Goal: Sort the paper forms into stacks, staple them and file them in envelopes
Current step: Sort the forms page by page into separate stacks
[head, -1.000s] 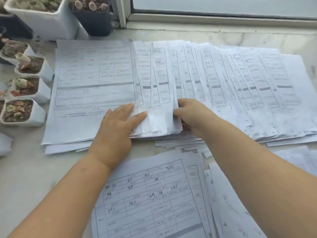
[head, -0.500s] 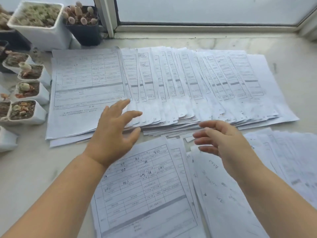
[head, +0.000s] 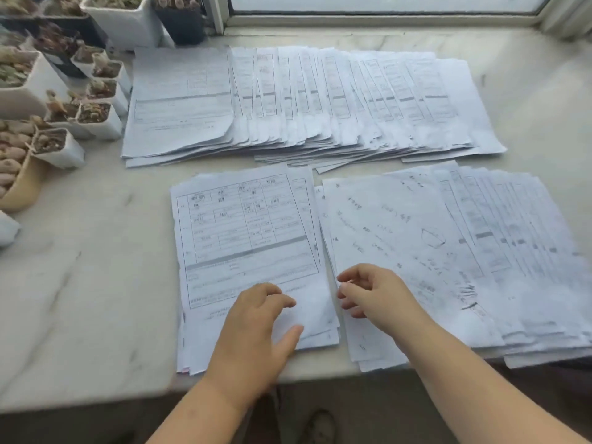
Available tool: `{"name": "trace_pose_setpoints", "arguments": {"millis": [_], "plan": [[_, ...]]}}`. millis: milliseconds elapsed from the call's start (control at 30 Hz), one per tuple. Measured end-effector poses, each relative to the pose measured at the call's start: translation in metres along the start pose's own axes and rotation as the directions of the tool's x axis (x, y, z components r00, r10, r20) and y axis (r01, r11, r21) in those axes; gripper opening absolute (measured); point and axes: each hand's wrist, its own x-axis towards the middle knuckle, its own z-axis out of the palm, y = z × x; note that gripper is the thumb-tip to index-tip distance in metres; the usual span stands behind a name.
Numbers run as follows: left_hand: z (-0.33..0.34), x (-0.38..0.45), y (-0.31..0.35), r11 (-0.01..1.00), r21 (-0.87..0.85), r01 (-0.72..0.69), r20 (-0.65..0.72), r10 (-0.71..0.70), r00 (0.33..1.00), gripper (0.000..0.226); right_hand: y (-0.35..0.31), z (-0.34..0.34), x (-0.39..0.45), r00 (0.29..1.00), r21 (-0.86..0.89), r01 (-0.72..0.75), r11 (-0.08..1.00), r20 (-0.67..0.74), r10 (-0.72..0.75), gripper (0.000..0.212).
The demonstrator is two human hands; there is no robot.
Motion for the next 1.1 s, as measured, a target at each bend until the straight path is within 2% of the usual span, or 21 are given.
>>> {"name": "trace_pose_setpoints", "arguments": {"millis": [133,300,467,567,667,767,833,900,933,1000,1033,1100], "plan": [[0.020,-0.020,0.005,0.995,0.092,0.026,0.002,-0.026,1.000,0.047,0.018,0.006,-0.011,0.999,-0.072,0.012,0.997,0.042,-0.009,0.012],[0.031,-0.022,0.002,0.984,0.170,0.054,-0.072,-0.043,0.996,0.047,0.034,0.008,-0.013,0.999,0.045,0.029,0.999,0.042,-0.031,0.011],[0.037,-0.018,-0.005,0.956,0.288,-0.053,-0.167,0.105,0.980,0.037,0.039,0.010,-0.015,0.997,0.141,0.078,0.987,0.014,-0.080,0.011],[0.033,-0.016,-0.010,0.965,0.249,-0.080,-0.269,0.148,0.952,0.028,0.041,0.010,-0.017,0.996,0.201,0.090,0.976,-0.019,-0.088,0.012],[0.027,-0.014,-0.014,0.995,0.081,-0.065,-0.333,0.088,0.939,0.025,0.043,0.011,-0.018,0.995,0.185,0.096,0.978,-0.008,-0.096,0.014],[0.025,-0.016,-0.018,0.995,-0.026,-0.096,-0.335,0.081,0.939,0.019,0.047,0.011,-0.016,0.987,0.043,0.158,0.986,-0.018,-0.158,0.016],[0.027,-0.019,-0.019,0.995,-0.024,-0.096,-0.293,0.085,0.952,0.020,0.052,0.010,-0.015,0.955,-0.203,0.281,0.938,-0.041,-0.295,0.016],[0.028,-0.021,-0.020,0.997,0.007,-0.081,-0.295,0.079,0.952,0.021,0.054,0.011,-0.011,0.882,-0.542,0.413,0.732,0.037,-0.469,0.032],[0.027,-0.020,-0.019,0.998,0.016,-0.063,-0.321,0.065,0.945,0.021,0.053,0.011,-0.009,0.855,-0.640,0.452,0.621,0.112,-0.507,0.042],[0.025,-0.016,-0.016,0.999,-0.027,-0.032,-0.358,0.020,0.933,0.044,0.050,0.011,-0.001,0.852,-0.720,0.467,0.514,0.212,-0.478,0.051],[0.023,-0.014,-0.015,0.997,-0.053,-0.048,-0.358,0.026,0.933,0.058,0.049,0.012,0.003,0.859,-0.727,0.464,0.506,0.228,-0.459,0.052],[0.021,-0.014,-0.014,0.990,-0.072,-0.118,-0.341,0.087,0.936,0.067,0.051,0.014,0.010,0.863,-0.697,0.463,0.548,0.214,-0.457,0.049]]}}
